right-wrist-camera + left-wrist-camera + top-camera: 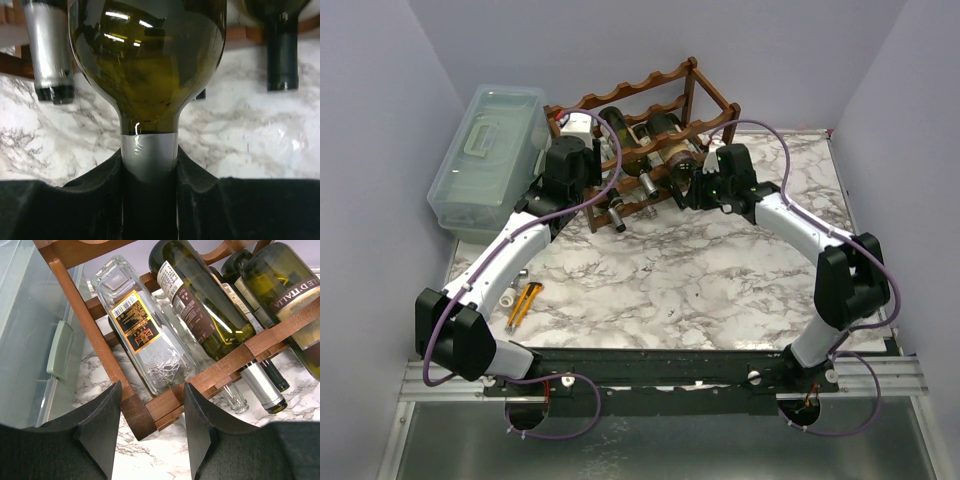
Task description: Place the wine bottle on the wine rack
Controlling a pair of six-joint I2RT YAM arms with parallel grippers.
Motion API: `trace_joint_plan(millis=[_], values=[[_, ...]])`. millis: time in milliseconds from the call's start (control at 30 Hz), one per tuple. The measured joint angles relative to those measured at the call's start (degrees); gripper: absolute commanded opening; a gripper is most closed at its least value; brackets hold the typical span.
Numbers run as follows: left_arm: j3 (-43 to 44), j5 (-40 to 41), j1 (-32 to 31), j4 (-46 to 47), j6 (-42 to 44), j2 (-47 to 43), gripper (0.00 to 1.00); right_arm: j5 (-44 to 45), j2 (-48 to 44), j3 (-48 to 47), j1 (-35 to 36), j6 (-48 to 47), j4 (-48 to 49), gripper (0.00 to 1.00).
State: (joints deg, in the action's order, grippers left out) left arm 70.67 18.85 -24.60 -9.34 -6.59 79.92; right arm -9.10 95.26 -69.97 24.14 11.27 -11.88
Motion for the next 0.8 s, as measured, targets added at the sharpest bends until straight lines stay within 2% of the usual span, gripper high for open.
trace_joint_plan(millis=[467, 800], values=[[-0.4, -0.8, 0.0, 0.4, 0.2, -0.2, 0.40, -5.6, 15.9, -20.5, -1.4, -2.3, -0.4, 0.01], [-0.7, -1.7, 0.4, 1.3, 0.2, -0.2, 0.37, -6.8, 20.3, -29.9, -1.4, -2.5, -11.5, 0.01]])
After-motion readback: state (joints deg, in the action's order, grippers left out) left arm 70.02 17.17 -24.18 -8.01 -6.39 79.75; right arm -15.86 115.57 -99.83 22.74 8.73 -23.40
